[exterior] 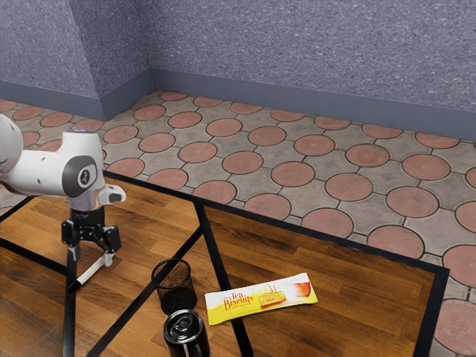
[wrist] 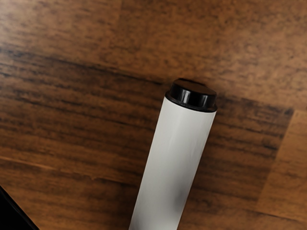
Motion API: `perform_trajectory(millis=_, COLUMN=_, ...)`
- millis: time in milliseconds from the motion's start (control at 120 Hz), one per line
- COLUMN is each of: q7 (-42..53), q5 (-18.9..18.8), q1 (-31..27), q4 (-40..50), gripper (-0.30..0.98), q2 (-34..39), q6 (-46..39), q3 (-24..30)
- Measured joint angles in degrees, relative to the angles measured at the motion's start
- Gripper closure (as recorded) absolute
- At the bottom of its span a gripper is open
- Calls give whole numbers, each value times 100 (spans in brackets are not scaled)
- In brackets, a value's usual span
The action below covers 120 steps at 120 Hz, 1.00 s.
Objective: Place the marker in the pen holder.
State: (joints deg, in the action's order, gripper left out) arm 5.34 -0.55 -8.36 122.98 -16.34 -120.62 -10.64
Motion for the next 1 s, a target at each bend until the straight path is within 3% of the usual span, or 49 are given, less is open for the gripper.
perform_trajectory(millis=133, q7=115, q5=46, q1=2, q4=0, gripper=1, q2=-34, q6=-65, q3=-1)
perform_trajectory(millis=300, q7=227, q5=44, q1=18, q4=-8, gripper=33, q2=-22, q6=-94, q3=0)
perform_trajectory(millis=442, q7=302, q5=37, q1=19, q4=-9, gripper=49, q2=-22, q6=-104, q3=0)
perform_trajectory(millis=792, q7=426, q5=60, q1=11, q4=0, gripper=61, q2=-71, q6=-123, q3=0)
perform_trajectory(millis=1000, q7=473, q5=34, q1=3, q4=0, gripper=74, q2=-77, q6=-137, q3=0)
